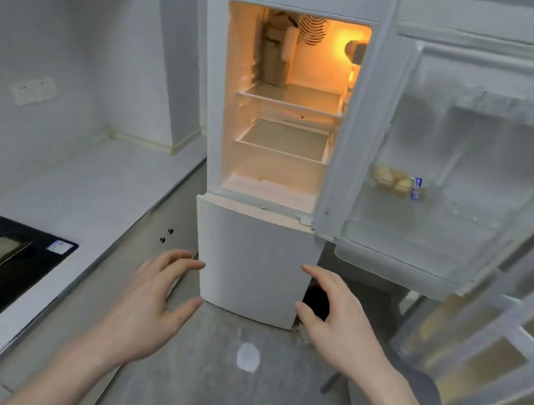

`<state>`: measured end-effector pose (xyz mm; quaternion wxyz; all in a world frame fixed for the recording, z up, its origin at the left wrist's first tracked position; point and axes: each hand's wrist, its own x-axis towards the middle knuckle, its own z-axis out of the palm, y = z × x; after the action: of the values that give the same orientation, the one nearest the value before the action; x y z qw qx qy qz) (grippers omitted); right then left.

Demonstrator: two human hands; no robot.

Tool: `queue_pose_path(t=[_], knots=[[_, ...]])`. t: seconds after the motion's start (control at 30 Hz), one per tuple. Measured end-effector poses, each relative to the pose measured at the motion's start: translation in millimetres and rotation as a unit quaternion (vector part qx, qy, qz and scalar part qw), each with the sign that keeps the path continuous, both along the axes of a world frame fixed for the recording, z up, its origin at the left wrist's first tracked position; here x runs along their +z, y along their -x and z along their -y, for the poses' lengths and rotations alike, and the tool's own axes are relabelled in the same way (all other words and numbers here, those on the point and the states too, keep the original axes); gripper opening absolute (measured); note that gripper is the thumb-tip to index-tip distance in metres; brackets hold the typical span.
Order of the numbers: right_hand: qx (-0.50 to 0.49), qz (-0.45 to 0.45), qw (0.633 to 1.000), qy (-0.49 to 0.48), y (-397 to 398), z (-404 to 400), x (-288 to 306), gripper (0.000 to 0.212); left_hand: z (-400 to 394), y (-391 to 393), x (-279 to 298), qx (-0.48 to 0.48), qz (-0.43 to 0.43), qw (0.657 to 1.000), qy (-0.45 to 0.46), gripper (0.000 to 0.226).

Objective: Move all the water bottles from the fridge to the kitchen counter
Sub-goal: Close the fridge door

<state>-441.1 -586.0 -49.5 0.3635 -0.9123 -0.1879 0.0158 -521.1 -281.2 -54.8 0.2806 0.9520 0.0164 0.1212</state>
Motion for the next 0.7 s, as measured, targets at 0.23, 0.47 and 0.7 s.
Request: queue_pose_path(t=[0.23, 0.47, 0.7], knots=[[-0.087, -0.001, 0.996, 0.009, -81, 49, 0, 0.057, 33, -122, -7, -0.068, 0.011, 0.998, 0.014, 0.045], [-0.155, -0.011, 0.986, 0.061, -165, 84, -16, 0.055, 36, -230, -26, -0.113, -0.027, 0.993, -0.021, 0.052], [-0.186, -0.054, 0.975, 0.108, -244, 141, -56, 0.053, 53, -280, -49, -0.105, -0.077, 0.991, -0.043, 0.054]])
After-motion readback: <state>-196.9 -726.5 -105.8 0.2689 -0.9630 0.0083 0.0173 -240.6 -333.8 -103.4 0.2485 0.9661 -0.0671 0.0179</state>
